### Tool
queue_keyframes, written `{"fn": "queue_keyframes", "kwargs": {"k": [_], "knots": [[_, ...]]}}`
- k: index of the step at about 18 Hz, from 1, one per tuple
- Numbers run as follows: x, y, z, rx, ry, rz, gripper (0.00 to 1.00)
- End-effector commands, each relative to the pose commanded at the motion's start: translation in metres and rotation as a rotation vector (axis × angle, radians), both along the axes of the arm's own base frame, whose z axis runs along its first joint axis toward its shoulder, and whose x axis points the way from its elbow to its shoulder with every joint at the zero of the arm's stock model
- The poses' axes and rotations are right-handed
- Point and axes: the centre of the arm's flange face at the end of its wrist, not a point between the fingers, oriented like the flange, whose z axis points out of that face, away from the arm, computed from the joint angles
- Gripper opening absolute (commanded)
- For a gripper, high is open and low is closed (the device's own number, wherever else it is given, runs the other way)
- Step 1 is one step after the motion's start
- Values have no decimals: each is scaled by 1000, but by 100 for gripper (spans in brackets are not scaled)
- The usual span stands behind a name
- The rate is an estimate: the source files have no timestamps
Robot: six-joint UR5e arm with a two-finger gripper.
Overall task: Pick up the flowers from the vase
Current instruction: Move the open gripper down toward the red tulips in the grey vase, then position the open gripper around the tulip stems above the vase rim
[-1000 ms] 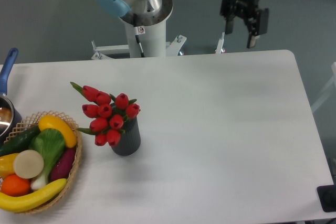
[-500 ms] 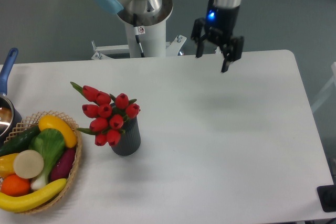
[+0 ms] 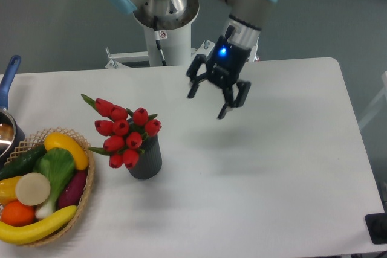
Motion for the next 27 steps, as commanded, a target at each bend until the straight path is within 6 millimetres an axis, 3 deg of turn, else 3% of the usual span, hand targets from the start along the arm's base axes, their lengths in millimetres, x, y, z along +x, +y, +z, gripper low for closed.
{"fn": "queue_keyframes", "kwargs": {"k": [6, 15, 19, 26, 27], "knots": [[13, 23, -11, 80, -54, -57, 100], [52, 64, -18, 98, -58, -174, 100], [56, 77, -32, 95, -58, -202, 100], [60, 87, -37, 93, -62, -225, 100], [61, 88, -37, 95, -62, -227, 94]]}}
